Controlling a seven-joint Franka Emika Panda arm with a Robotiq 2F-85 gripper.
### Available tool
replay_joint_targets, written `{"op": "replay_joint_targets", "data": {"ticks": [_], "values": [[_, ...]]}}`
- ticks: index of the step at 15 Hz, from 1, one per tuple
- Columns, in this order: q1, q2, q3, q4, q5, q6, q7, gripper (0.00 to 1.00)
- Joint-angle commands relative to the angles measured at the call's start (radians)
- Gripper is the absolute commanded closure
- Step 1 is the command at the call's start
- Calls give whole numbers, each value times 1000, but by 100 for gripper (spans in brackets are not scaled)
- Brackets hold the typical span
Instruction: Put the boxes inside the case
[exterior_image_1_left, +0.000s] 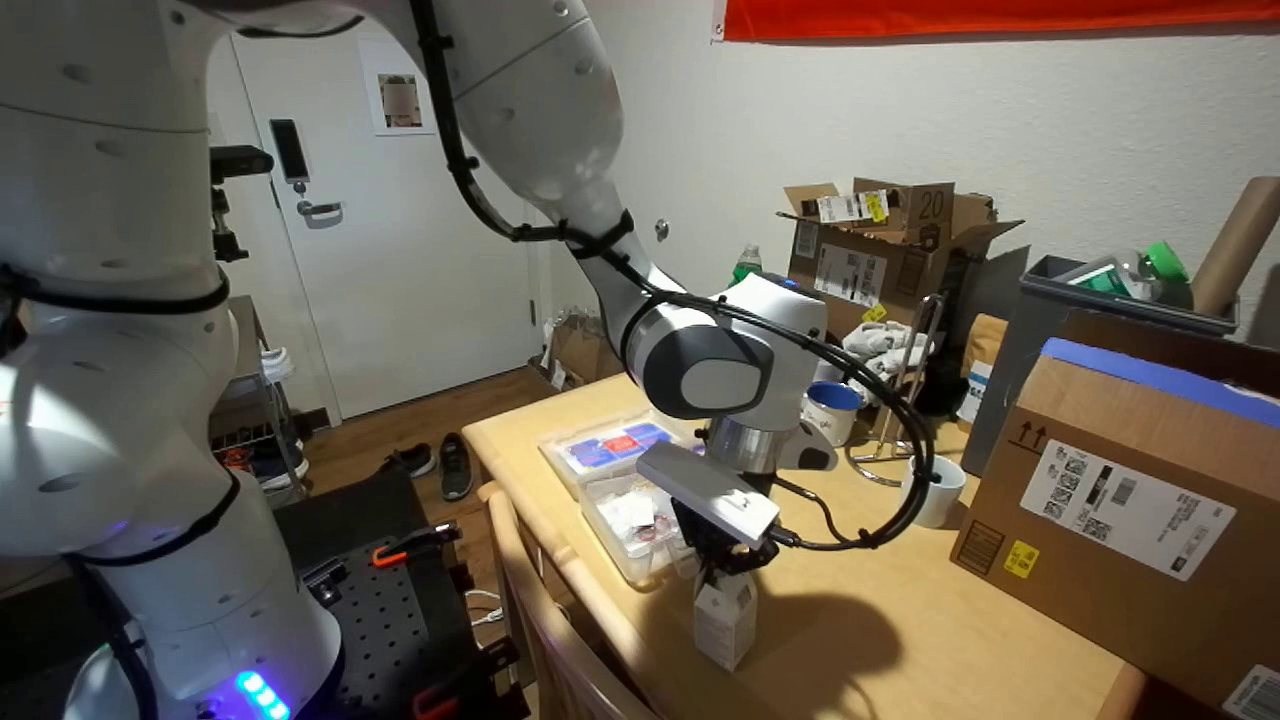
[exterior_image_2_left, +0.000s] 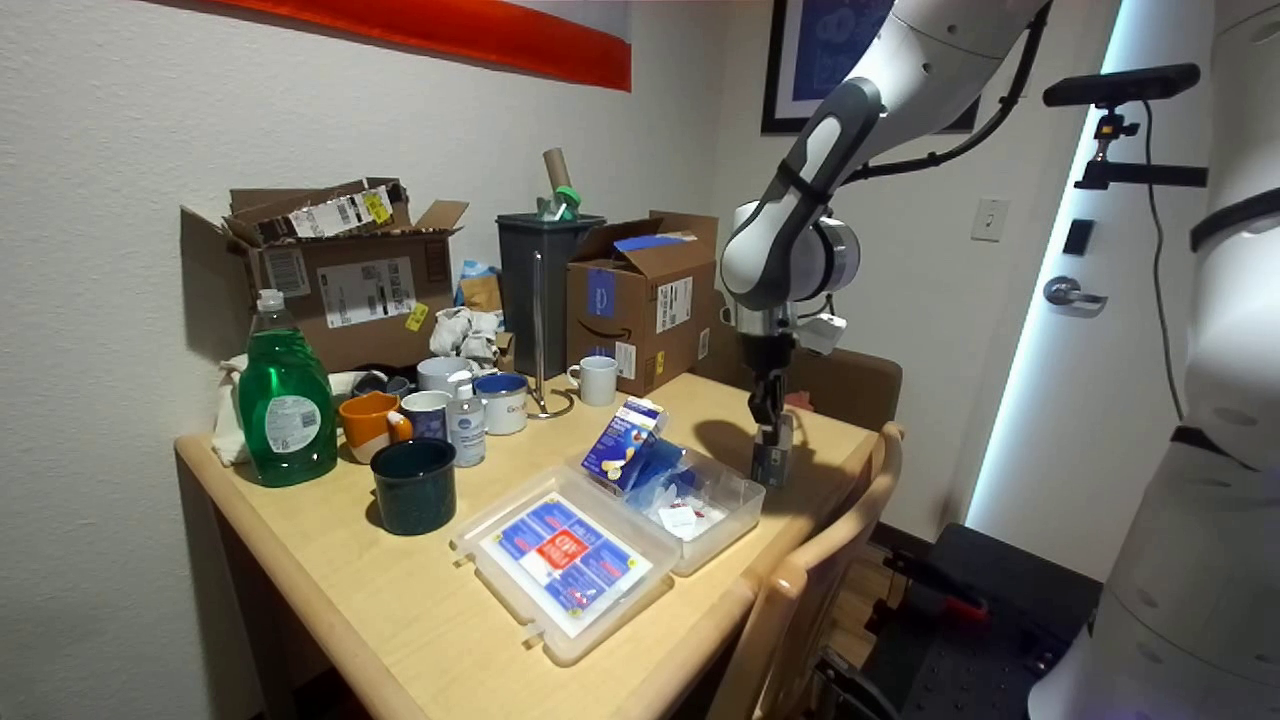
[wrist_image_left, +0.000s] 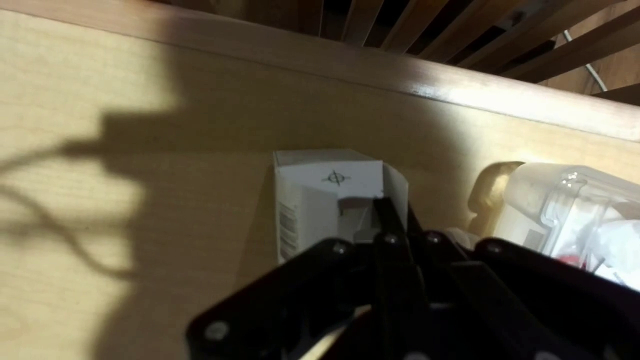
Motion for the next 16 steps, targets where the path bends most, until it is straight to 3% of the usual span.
{"op": "replay_joint_targets", "data": {"ticks": [1, 9, 16], "values": [[7, -2, 10, 27, -4, -35, 42, 95], [137, -54, 17, 89, -119, -187, 343, 97], [156, -74, 22, 113, -117, -291, 426, 97]]}}
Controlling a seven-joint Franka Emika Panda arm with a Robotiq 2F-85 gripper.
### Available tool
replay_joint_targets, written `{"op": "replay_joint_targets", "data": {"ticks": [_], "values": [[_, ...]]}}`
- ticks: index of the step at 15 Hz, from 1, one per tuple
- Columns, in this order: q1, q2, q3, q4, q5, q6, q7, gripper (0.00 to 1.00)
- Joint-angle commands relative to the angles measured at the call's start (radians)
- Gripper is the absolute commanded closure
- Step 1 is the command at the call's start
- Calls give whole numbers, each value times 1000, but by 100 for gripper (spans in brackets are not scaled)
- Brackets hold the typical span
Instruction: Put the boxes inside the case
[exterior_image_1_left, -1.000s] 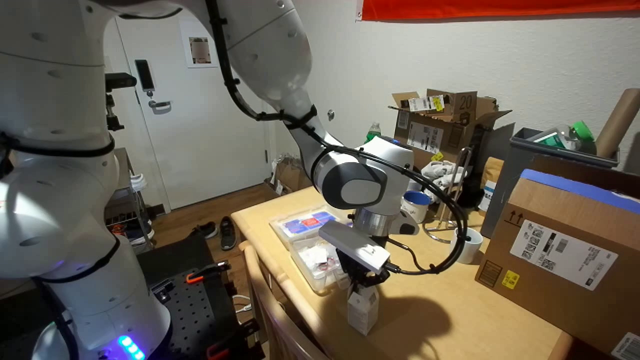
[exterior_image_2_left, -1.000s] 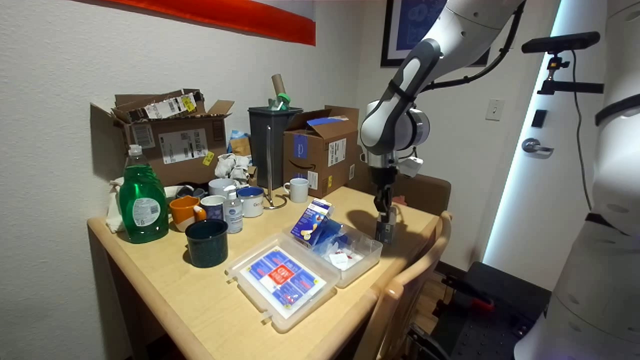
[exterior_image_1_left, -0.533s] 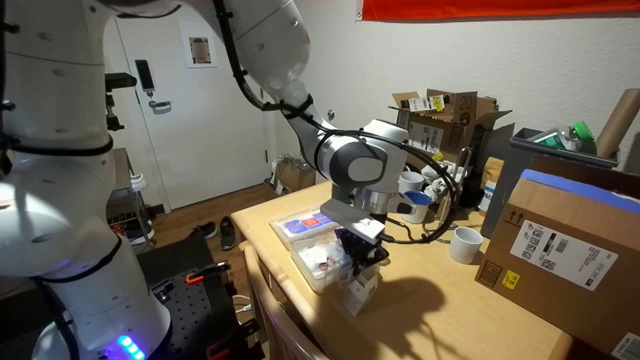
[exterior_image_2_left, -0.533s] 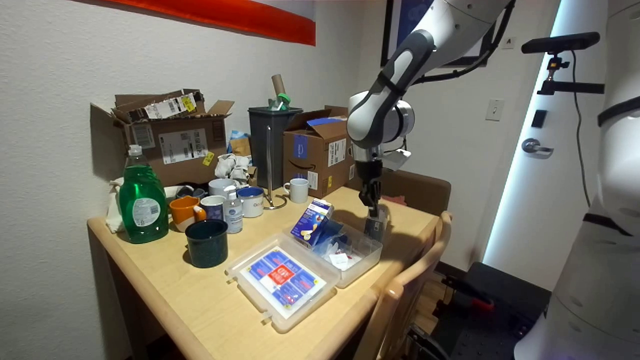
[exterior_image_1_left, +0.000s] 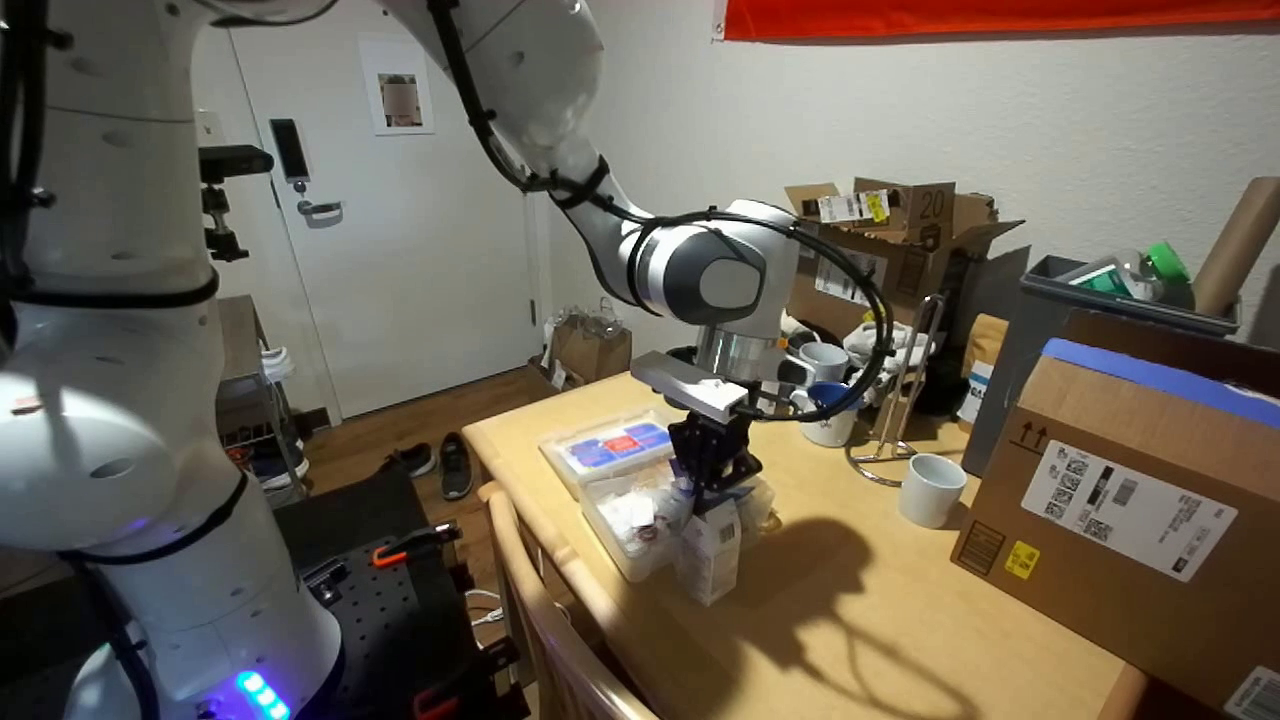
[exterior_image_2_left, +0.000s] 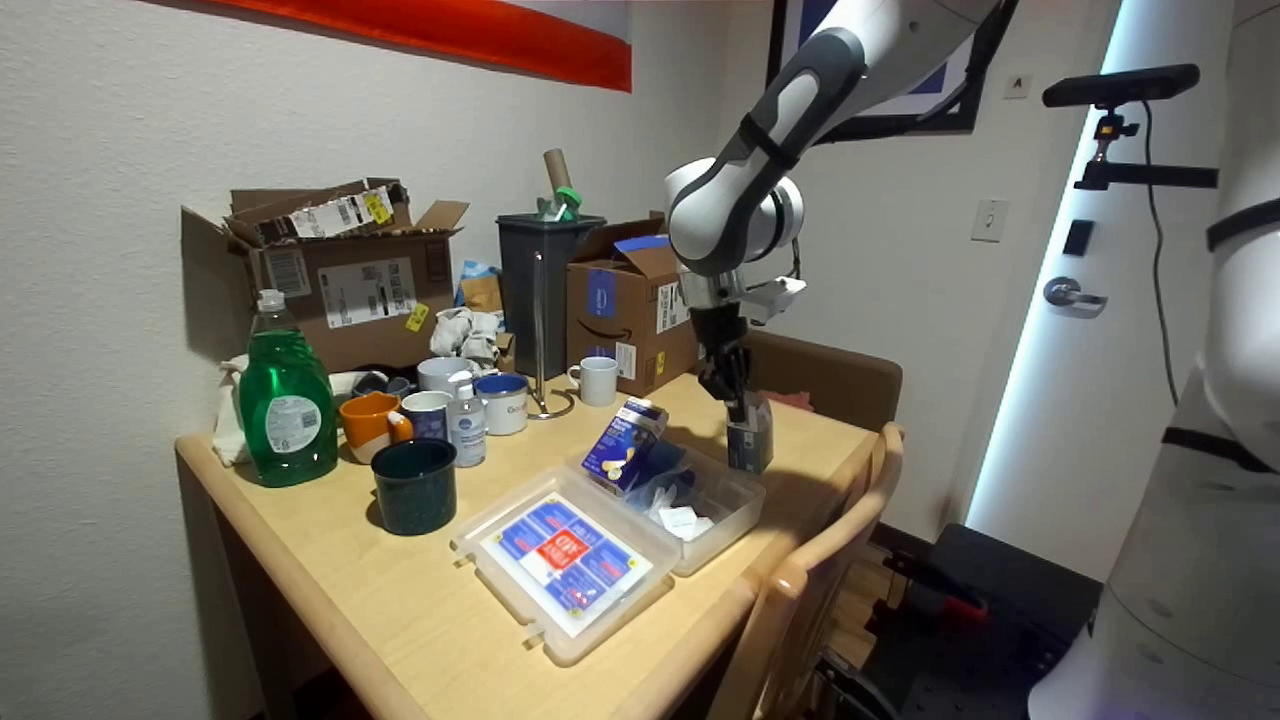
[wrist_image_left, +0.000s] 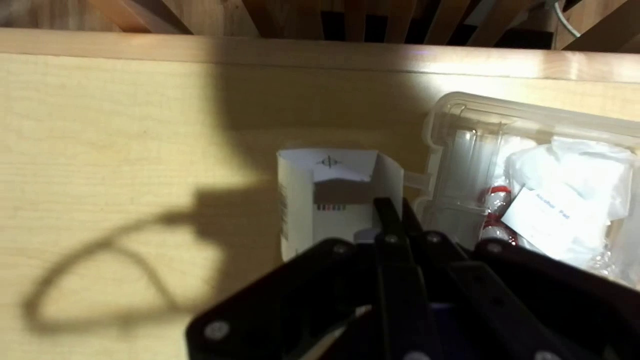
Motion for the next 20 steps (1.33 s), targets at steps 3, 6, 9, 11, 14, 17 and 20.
{"op": "replay_joint_targets", "data": {"ticks": [3, 6, 9, 11, 14, 17, 20], "values": [[4, -60, 1, 0, -28, -79, 91, 98], [13, -88, 4, 12, -53, -122, 140, 97], [25, -108, 15, 34, -80, -171, 180, 97], [37, -113, 28, 56, -94, -199, 195, 97], [51, -107, 56, 91, -68, -217, 177, 97], [57, -102, 84, 88, -1, -190, 146, 98], [54, -118, 106, 59, 128, -148, 105, 98]]}}
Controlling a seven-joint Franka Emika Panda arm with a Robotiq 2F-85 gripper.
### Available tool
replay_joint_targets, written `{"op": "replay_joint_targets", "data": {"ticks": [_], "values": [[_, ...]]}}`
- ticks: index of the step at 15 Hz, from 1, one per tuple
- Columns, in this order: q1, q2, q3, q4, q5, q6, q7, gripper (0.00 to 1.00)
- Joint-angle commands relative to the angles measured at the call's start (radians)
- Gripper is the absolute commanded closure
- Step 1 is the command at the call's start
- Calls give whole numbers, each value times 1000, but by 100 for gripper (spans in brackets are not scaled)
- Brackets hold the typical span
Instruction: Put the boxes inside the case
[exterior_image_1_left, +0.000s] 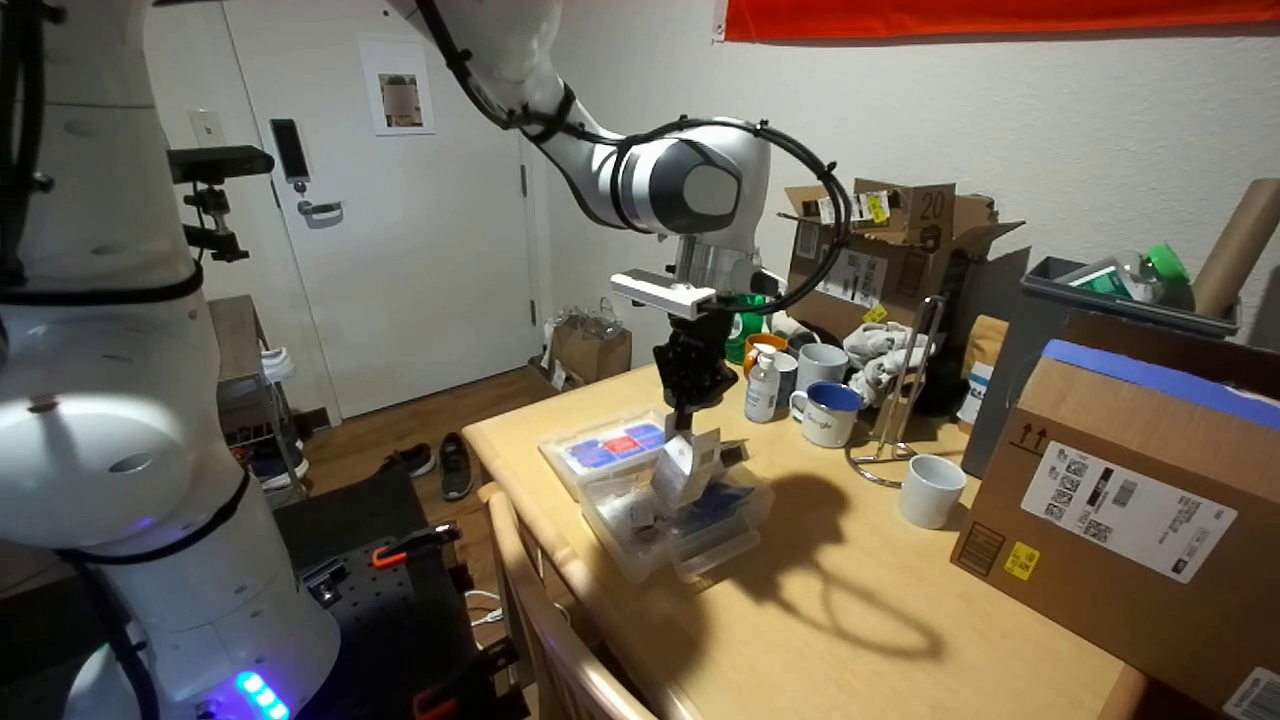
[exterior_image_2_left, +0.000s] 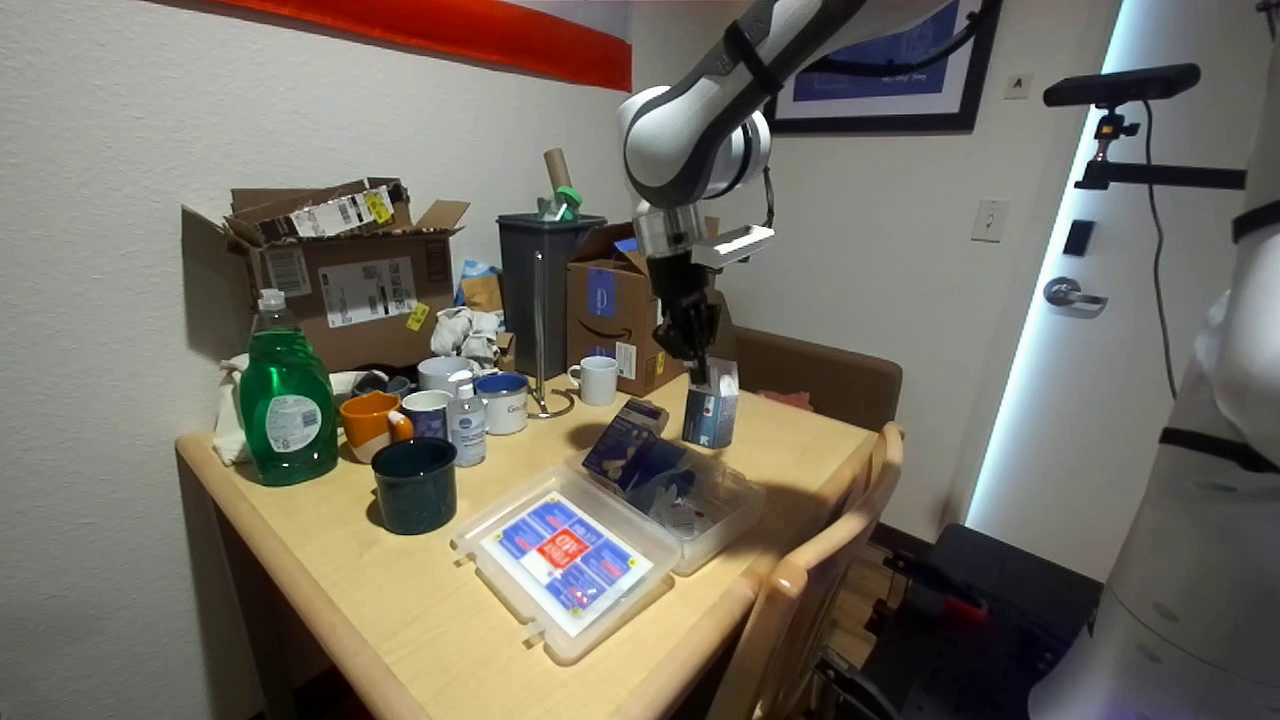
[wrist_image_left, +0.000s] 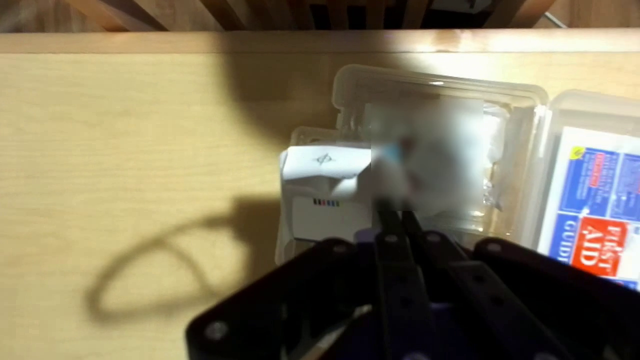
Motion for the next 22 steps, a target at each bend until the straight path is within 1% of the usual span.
{"op": "replay_joint_targets", "data": {"ticks": [1, 5, 7, 9, 11, 13, 16, 18, 22], "values": [[-7, -27, 21, -35, 145, 46, -65, 98], [-13, -19, 31, -62, 311, 96, -142, 98], [-20, 2, 31, -66, 397, 98, -195, 98], [-35, 35, 29, -68, 495, 91, -265, 98], [-52, 65, 27, -73, 568, 84, -311, 98], [-76, 94, 35, -82, 639, 97, -408, 98], [-120, 142, 39, -84, 724, 116, -583, 98], [-147, 151, 38, -94, 766, 117, -685, 98], [-185, 143, 17, -134, 800, 113, -789, 98]]}}
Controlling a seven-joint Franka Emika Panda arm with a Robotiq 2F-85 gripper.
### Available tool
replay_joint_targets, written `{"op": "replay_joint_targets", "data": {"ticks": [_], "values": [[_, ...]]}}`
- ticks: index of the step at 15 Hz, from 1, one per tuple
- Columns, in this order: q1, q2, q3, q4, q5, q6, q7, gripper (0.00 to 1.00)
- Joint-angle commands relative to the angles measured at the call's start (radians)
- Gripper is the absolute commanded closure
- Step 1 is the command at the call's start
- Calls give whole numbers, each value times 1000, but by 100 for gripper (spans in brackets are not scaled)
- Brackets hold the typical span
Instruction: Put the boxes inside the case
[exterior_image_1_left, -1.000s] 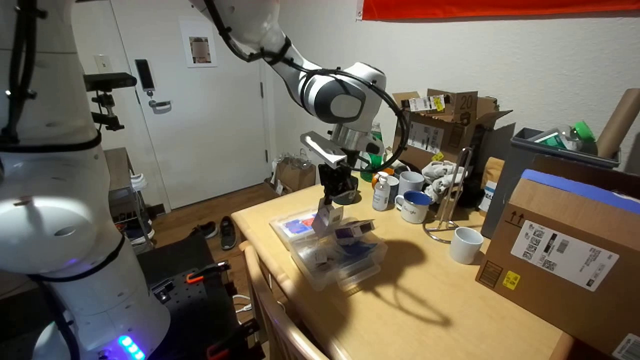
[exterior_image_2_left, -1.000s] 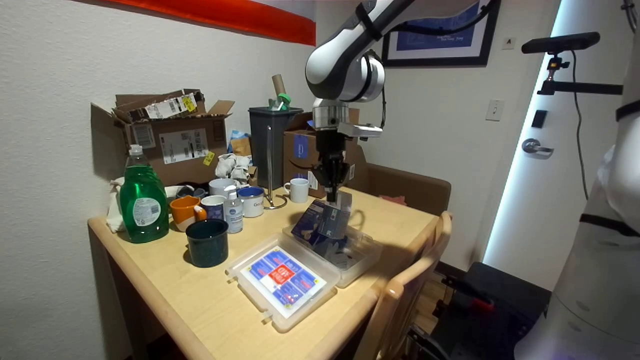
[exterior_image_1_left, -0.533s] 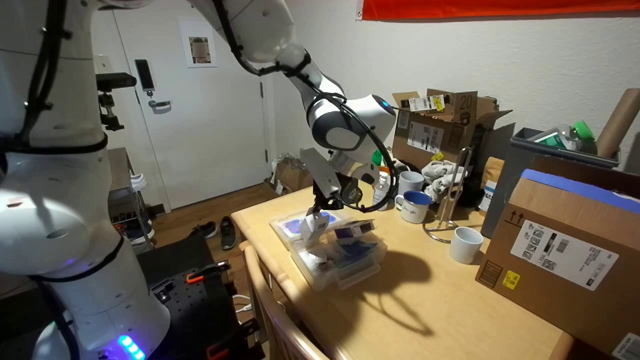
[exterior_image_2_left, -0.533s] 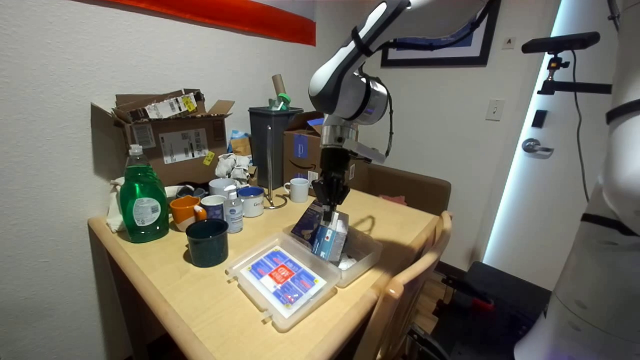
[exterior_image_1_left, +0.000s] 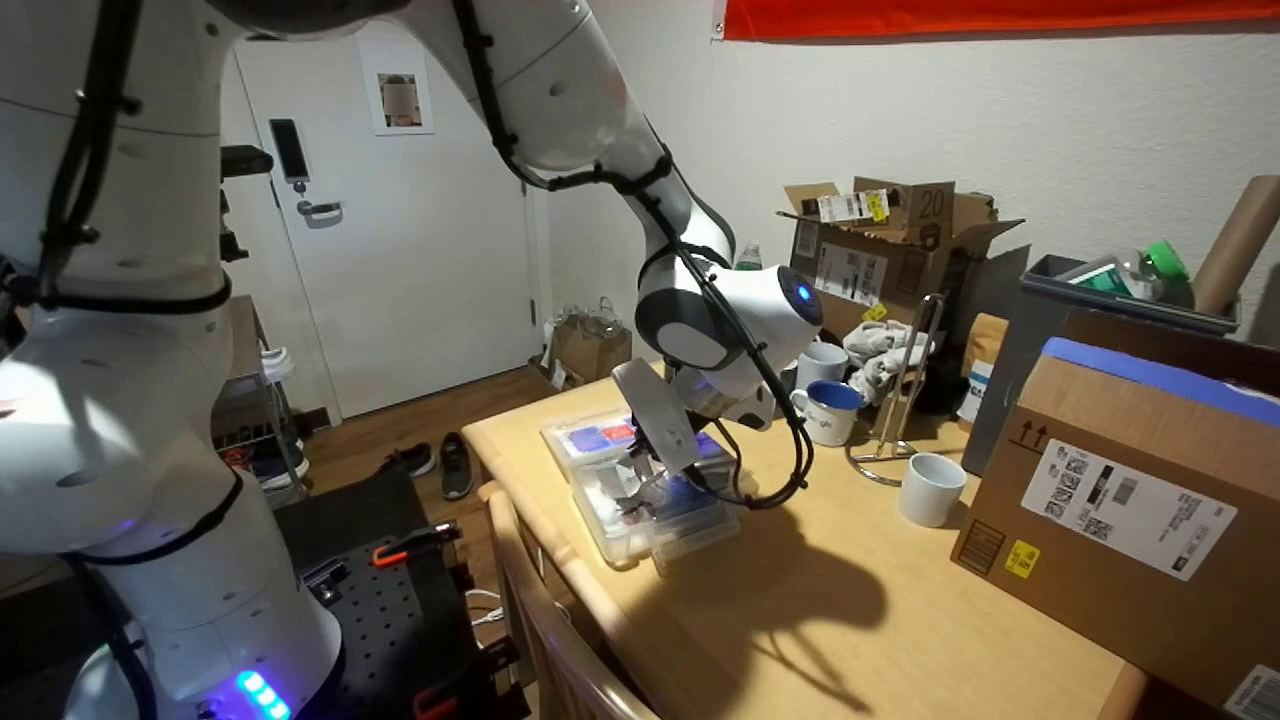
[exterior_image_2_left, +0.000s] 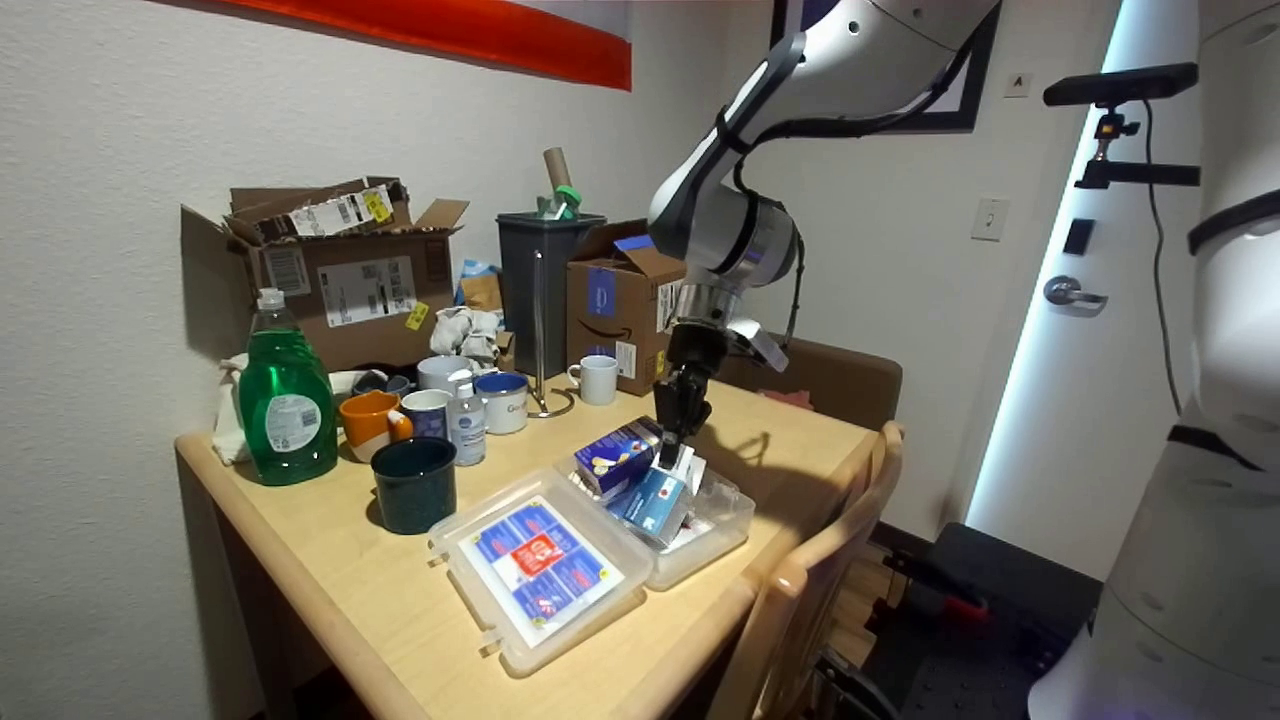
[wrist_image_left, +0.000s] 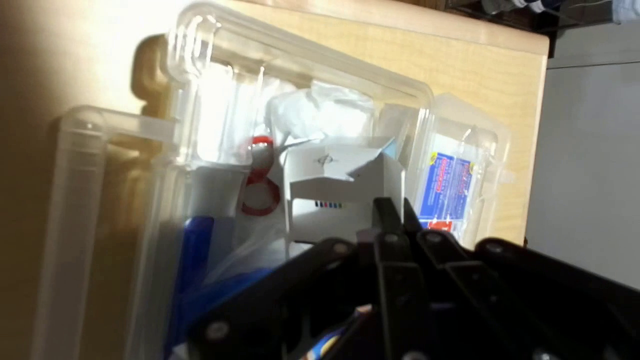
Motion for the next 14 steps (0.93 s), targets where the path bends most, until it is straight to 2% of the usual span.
{"op": "replay_joint_targets", "data": {"ticks": [1, 8, 9, 10, 14], "values": [[-28, -36, -10, -62, 30, 19, -67, 98], [-36, -44, -14, -77, 33, 2, -76, 100], [-33, -44, -13, -73, 29, -4, -70, 82], [-30, -51, -13, -75, 23, -4, -65, 72], [0, -104, -16, -111, -16, 38, -33, 43]]}}
